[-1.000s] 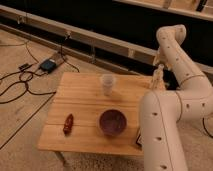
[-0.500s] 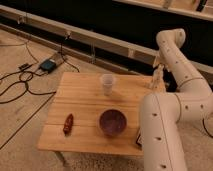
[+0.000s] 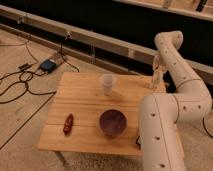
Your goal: Place the bottle in the ceramic bowl
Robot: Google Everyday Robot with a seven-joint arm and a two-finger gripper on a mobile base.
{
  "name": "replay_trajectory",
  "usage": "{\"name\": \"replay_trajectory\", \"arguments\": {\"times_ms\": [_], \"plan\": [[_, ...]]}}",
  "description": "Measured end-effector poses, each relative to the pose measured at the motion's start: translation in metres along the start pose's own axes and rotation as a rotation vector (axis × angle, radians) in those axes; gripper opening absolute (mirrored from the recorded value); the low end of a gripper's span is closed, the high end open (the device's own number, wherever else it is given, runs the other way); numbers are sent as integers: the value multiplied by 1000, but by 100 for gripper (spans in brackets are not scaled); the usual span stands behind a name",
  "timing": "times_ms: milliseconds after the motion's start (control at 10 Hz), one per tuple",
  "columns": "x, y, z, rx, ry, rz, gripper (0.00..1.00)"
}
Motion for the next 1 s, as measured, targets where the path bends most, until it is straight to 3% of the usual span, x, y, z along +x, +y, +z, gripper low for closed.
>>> {"name": "replay_trajectory", "arguments": {"times_ms": [200,1000], "plan": [[0,-1,0,-2,0,-1,1],[-4,-10,-11,17,-5,-22,0]]}}
